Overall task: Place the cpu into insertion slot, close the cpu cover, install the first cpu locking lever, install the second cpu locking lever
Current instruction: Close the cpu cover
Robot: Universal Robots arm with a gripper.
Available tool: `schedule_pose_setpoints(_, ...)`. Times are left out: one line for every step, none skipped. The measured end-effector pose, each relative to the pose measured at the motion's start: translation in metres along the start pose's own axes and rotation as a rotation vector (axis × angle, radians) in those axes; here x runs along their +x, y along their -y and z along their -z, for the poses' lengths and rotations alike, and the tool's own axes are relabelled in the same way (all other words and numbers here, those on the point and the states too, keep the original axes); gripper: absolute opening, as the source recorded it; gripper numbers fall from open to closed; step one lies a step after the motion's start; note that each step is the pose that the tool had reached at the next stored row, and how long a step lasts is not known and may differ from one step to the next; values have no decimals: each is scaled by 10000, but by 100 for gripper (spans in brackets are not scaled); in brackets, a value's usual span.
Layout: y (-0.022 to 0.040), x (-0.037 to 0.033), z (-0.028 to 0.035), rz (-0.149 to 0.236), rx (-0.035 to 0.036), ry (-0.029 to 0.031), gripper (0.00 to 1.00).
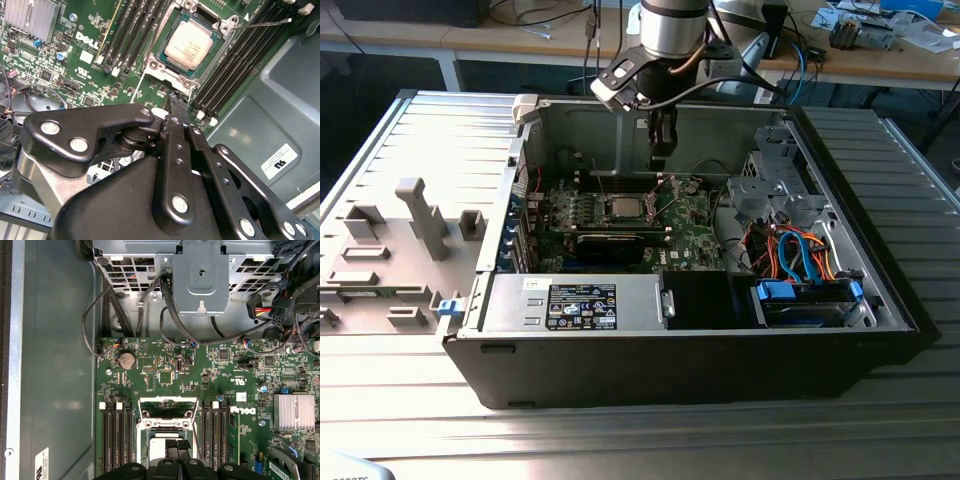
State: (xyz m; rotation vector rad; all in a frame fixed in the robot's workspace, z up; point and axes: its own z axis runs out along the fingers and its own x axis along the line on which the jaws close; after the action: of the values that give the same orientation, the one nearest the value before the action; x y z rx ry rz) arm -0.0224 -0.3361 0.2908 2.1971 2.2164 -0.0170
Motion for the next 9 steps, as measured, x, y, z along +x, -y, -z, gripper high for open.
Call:
schedule_pose_setpoints(-3,0,-6,1,1,2,11)
schedule_pose_setpoints(-4,0,-13,0,1,1,11)
schedule_pose_setpoints(-7,0,-17,1,1,1,11)
schedule_pose_setpoints(-16,0,-22,1,2,3,11)
schedule_pose_setpoints(-22,0,-25,1,2,3,11)
schedule_pose_setpoints(-31,0,-29,0,2,3,11)
schedule_pose_setpoints(-44,0,-33,0,2,3,11)
schedule_pose_setpoints(-55,0,-35,0,2,3,11)
schedule_pose_setpoints(-63,0,-36,0,2,2,11)
